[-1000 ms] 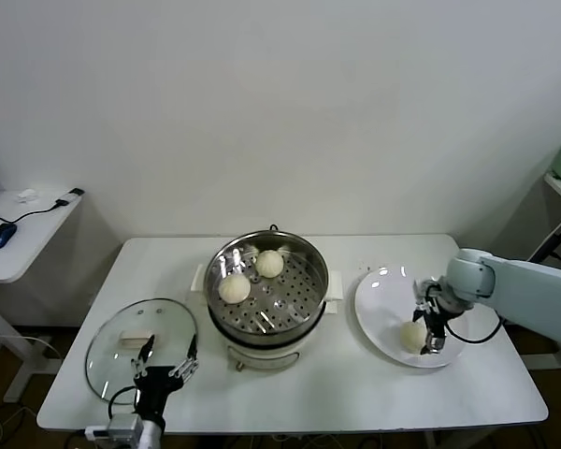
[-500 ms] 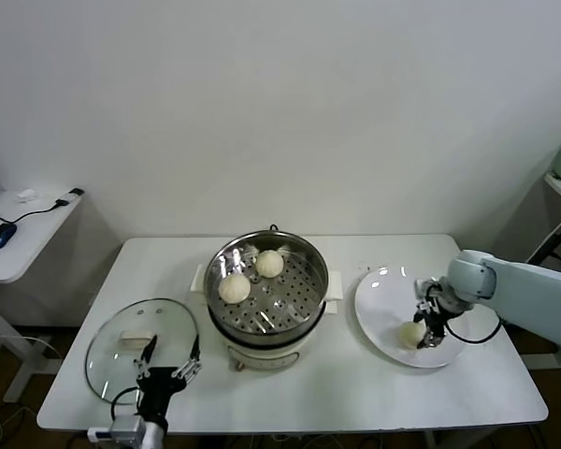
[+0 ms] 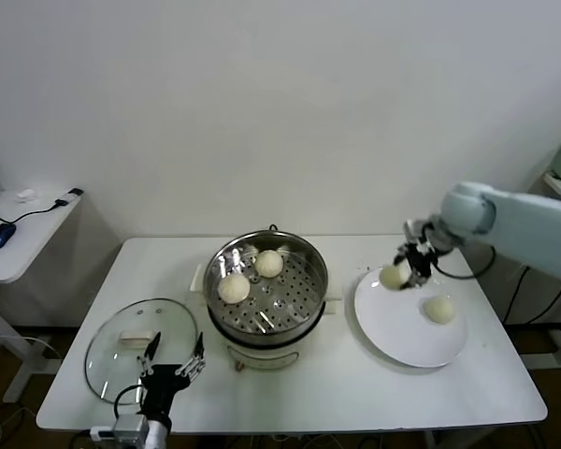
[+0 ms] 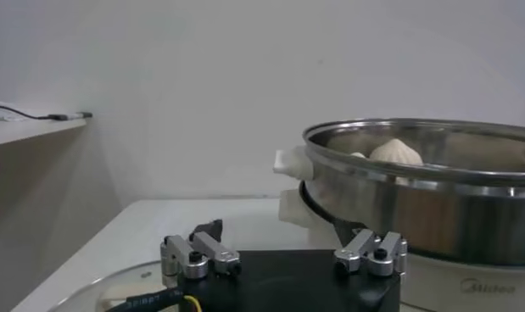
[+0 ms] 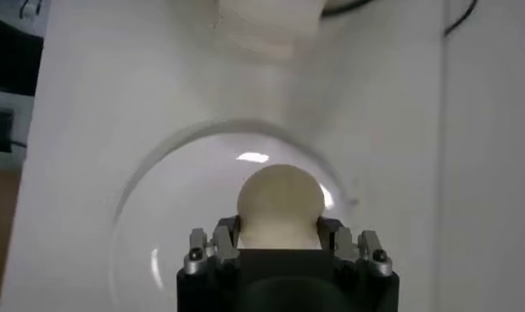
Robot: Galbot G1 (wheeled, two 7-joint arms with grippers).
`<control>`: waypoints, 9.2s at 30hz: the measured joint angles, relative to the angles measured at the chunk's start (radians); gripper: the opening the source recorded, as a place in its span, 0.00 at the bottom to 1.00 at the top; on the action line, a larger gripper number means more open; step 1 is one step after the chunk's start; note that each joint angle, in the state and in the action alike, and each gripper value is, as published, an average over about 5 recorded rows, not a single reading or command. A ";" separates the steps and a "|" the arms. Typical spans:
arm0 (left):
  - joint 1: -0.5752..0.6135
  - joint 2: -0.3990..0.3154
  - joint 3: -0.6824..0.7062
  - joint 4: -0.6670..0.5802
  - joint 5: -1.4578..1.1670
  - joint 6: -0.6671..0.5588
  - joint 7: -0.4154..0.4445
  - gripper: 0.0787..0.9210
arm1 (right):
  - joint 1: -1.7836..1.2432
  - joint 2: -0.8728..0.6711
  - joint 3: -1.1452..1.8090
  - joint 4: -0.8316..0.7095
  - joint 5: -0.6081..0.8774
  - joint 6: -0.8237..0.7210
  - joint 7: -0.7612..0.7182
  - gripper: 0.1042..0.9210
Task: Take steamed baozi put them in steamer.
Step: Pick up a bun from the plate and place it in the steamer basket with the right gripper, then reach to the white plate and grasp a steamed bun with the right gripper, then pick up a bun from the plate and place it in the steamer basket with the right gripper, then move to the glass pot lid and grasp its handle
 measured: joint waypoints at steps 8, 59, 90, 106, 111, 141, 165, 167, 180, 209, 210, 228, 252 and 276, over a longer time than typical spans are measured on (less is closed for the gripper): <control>0.005 0.004 -0.004 -0.006 0.002 0.001 0.000 0.88 | 0.105 0.168 -0.009 0.064 -0.025 0.223 -0.017 0.62; 0.014 0.008 -0.036 -0.023 -0.007 0.001 0.000 0.88 | -0.121 0.427 0.049 -0.062 -0.318 0.666 0.070 0.88; 0.027 0.006 -0.043 -0.018 -0.002 -0.003 0.004 0.88 | -0.129 -0.101 -0.087 -0.198 -0.066 0.094 -0.038 0.88; 0.049 0.000 -0.044 -0.014 0.014 -0.015 0.005 0.88 | -0.457 -0.123 0.164 -0.373 -0.221 0.038 -0.031 0.88; 0.051 0.000 -0.043 -0.012 0.017 -0.017 0.005 0.88 | -0.527 -0.103 0.233 -0.418 -0.258 0.031 -0.017 0.88; 0.053 -0.005 -0.027 -0.022 0.024 -0.019 0.003 0.88 | -0.418 -0.095 0.179 -0.345 -0.172 -0.035 -0.009 0.55; 0.041 0.007 -0.011 -0.063 0.009 -0.009 0.007 0.88 | 0.165 0.235 -0.163 0.072 0.518 -0.271 0.177 0.56; 0.041 0.008 -0.014 -0.063 0.007 -0.009 0.007 0.88 | 0.149 0.258 -0.162 0.077 0.528 -0.289 0.195 0.56; 0.033 0.008 -0.016 -0.053 0.002 -0.007 0.008 0.88 | -0.024 0.318 -0.119 0.056 0.489 -0.358 0.278 0.55; 0.043 0.011 -0.021 -0.072 0.004 -0.005 0.006 0.88 | -0.098 0.327 -0.056 -0.011 0.435 -0.314 0.239 0.87; 0.043 0.011 -0.022 -0.074 0.004 -0.005 0.006 0.88 | -0.095 0.322 -0.048 -0.013 0.441 -0.310 0.238 0.88; 0.009 0.032 -0.059 -0.072 -0.052 0.006 -0.030 0.88 | -0.299 0.105 0.413 -0.009 0.440 -0.265 0.611 0.88; -0.052 0.116 -0.116 -0.003 -0.078 0.013 -0.037 0.88 | -1.543 -0.035 1.653 0.258 0.164 -0.049 0.965 0.88; -0.078 0.195 -0.184 0.250 0.661 -0.239 -0.285 0.88 | -2.214 0.327 2.070 0.263 -0.050 0.319 0.980 0.88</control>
